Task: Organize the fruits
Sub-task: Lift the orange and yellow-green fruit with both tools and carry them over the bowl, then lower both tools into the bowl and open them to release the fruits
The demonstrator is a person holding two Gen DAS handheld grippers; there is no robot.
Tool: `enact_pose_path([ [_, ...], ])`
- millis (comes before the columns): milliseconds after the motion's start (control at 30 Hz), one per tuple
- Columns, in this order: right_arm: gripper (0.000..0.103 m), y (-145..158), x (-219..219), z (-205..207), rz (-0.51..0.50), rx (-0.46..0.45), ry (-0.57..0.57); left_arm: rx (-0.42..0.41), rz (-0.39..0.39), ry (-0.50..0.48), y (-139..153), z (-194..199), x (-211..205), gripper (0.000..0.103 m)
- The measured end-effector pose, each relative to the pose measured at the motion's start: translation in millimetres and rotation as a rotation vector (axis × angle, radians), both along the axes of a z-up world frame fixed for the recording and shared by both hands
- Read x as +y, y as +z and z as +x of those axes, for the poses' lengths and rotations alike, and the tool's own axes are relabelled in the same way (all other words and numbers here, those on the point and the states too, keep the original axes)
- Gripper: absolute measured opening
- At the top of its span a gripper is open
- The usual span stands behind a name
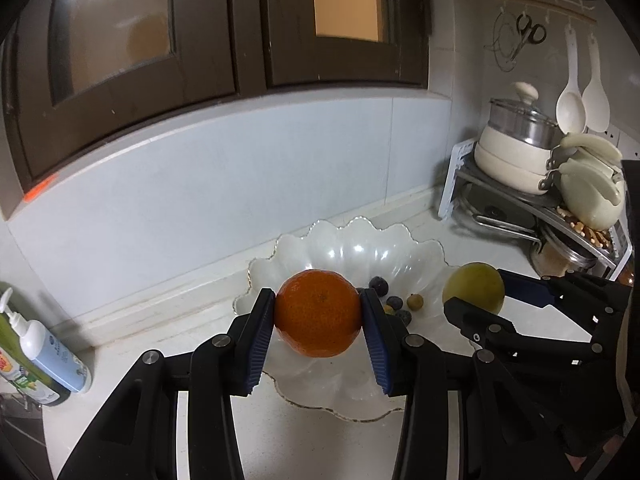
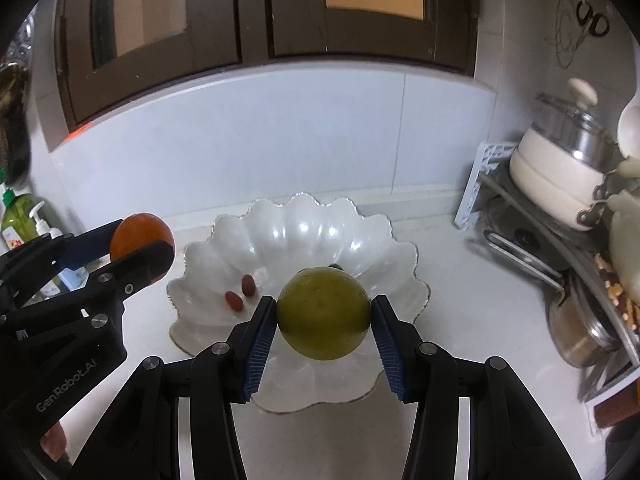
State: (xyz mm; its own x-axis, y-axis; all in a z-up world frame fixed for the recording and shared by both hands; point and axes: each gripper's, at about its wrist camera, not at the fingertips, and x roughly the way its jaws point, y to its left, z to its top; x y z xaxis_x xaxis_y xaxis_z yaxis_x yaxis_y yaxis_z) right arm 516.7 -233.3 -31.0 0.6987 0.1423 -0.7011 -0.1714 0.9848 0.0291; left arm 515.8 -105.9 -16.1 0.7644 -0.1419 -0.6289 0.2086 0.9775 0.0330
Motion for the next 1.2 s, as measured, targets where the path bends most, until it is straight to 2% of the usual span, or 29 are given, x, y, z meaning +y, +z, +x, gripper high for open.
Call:
enact_pose_path([
  [667,0.050,-56,-1,50,-0.050,0.199,0.018,0.238,0.018,-0.014,-64,55,-9,0.043],
  [1200,0.050,-81,0,65,-0.081,0.318,0.041,0.387,0.051,-0.030,-93,77,-14,0.043],
])
